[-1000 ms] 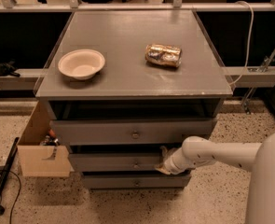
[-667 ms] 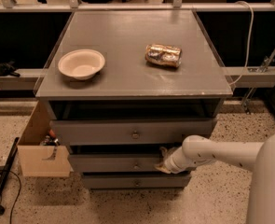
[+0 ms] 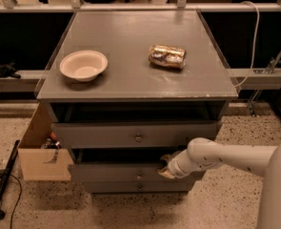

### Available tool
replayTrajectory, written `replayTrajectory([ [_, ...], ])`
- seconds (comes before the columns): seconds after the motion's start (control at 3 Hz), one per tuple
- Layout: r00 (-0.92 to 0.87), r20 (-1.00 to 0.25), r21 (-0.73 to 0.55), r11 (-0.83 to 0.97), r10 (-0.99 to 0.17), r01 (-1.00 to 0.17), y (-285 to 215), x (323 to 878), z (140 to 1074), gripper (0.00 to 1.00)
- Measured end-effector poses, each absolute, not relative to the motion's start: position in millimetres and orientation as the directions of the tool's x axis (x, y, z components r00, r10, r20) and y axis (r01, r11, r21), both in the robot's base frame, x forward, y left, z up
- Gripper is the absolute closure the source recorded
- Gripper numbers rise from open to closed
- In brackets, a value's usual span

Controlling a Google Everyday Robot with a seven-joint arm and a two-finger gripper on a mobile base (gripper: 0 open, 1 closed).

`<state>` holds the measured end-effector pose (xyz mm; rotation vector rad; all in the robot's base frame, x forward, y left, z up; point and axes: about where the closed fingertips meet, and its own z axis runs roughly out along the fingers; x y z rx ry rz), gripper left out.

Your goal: Open middle drawer

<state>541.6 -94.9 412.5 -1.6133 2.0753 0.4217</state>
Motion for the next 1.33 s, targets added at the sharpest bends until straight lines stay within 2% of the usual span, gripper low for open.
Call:
replayTrajectory([
  [1.0,-0.194,-0.541,-0.046,0.259,-0.818,-0.965,-94.8,541.6,413.0,0.3],
  [1.33,-0.194,-0.541,-0.046,0.259,-0.818,-0.965,-94.7,541.5,413.0,0.29],
])
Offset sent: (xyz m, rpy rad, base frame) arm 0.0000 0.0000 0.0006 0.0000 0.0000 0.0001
